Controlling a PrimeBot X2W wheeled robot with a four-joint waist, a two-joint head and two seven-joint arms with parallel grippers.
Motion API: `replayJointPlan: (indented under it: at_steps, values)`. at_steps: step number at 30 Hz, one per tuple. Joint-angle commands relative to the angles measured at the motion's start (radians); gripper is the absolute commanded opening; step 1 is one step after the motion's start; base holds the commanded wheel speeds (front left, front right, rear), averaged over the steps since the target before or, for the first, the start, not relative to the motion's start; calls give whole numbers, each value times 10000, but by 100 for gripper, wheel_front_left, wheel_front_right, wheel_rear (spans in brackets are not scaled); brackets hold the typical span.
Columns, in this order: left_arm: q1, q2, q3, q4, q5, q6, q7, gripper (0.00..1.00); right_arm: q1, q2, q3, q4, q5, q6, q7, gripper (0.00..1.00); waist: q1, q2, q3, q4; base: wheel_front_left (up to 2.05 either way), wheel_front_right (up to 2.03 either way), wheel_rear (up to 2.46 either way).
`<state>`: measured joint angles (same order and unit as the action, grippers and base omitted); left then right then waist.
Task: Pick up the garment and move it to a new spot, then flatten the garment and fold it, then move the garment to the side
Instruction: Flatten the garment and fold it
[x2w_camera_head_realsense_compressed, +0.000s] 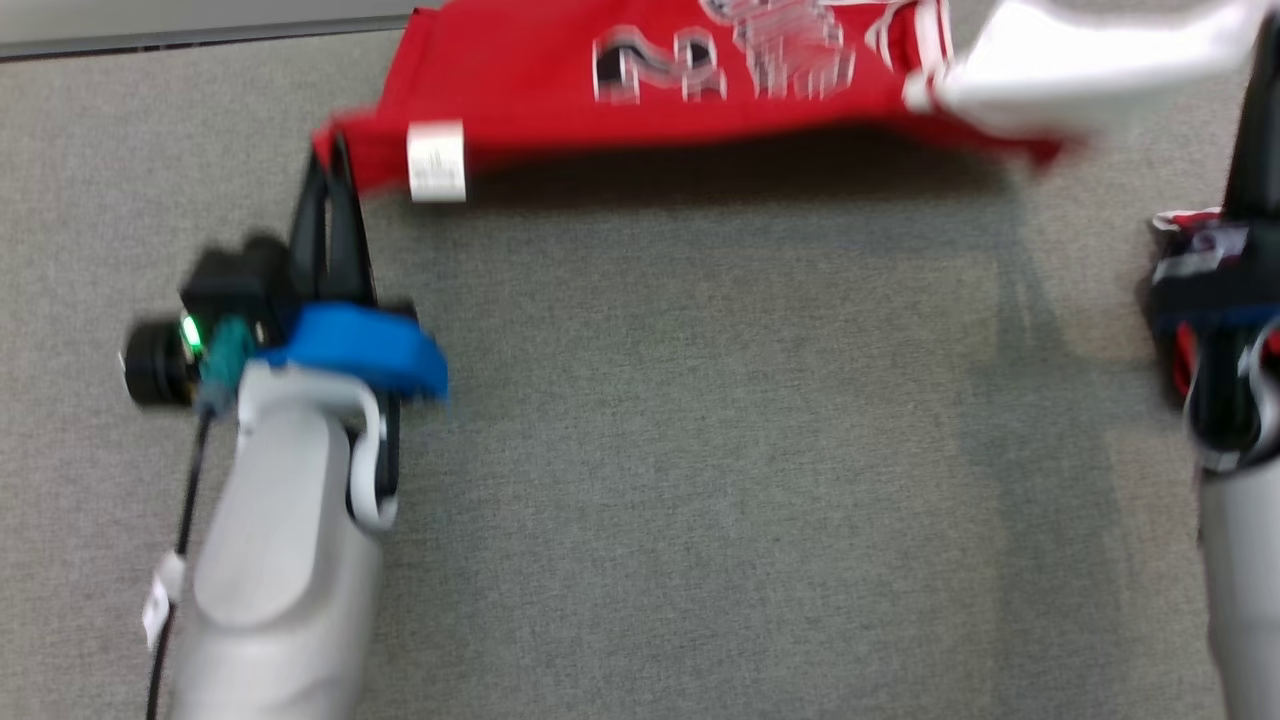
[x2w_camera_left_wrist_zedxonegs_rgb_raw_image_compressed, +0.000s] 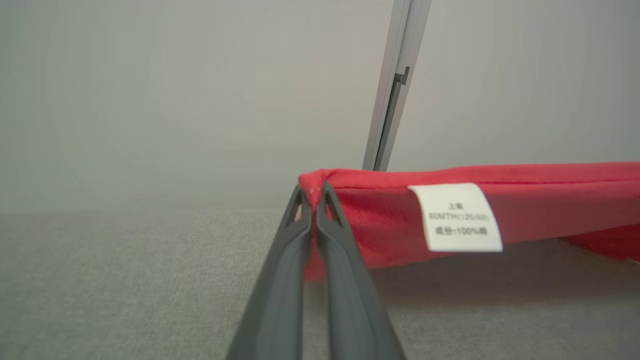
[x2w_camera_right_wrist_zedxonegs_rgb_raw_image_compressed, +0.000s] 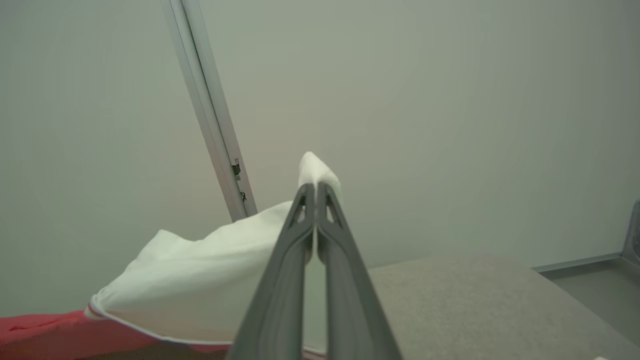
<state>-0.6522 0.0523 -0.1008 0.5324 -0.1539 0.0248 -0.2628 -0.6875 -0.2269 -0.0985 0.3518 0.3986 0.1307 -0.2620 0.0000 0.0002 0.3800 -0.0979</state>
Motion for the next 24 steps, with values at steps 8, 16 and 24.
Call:
replayJointPlan:
  at_steps: [8, 16, 24]
  values:
    - [2883, -13, -259, -127, -474, 92, -25, 0, 3405, 467, 98, -786, 777, 1, -39, 0, 0, -2, -1042, -337, 0, 0, 0]
    - [5002, 1, 36, -428, -734, 202, -26, 0, 5516, 568, 406, -816, 890, 1, -41, 0, 0, -2, -2417, -478, 0, 0, 0]
    - [6867, 1, 234, -1006, -1277, 217, -26, 0, 7191, 866, 104, -973, 810, 0, -41, 0, 0, -2, -3657, -409, 0, 0, 0]
